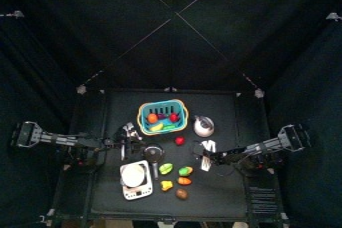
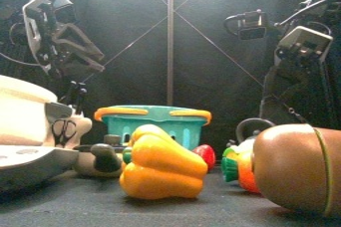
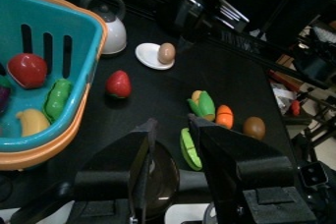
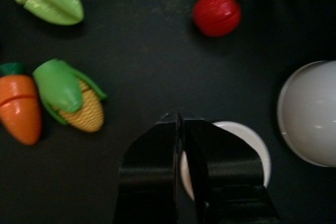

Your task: Grab kettle

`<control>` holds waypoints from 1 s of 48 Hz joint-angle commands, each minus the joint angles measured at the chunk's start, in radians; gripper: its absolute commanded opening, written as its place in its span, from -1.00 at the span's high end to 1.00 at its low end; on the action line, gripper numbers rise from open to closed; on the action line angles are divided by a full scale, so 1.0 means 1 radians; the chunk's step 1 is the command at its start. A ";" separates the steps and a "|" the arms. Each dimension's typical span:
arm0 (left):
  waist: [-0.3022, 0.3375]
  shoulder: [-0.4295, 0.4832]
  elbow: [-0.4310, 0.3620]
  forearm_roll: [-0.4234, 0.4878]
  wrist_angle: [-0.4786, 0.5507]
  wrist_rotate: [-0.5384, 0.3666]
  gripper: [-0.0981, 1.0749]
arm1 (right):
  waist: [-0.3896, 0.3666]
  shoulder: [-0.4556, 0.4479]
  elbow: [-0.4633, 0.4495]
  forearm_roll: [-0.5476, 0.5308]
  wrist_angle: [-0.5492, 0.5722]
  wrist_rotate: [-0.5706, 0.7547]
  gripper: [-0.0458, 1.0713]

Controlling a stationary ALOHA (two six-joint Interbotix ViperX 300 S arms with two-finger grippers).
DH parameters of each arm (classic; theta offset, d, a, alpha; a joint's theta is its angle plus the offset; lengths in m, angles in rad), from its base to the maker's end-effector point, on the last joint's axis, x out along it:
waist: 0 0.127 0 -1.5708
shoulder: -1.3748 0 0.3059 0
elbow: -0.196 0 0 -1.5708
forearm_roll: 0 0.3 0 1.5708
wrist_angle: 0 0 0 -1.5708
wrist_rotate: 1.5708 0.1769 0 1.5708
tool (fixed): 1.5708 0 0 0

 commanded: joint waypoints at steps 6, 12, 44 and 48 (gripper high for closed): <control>0.003 0.002 -0.015 0.002 -0.003 0.000 -0.43 | -0.129 -0.115 -0.008 -0.055 0.091 0.009 0.13; 0.002 0.002 -0.020 0.002 -0.003 0.000 -0.43 | -0.252 -0.196 0.005 -0.054 0.112 0.011 0.10; 0.008 0.002 -0.021 0.002 -0.003 0.003 -0.43 | -0.641 -0.183 0.103 -0.041 -0.133 0.006 -0.60; 0.008 0.002 -0.020 0.002 -0.003 0.003 -0.43 | -0.649 -0.153 0.103 -0.043 -0.138 0.003 -0.60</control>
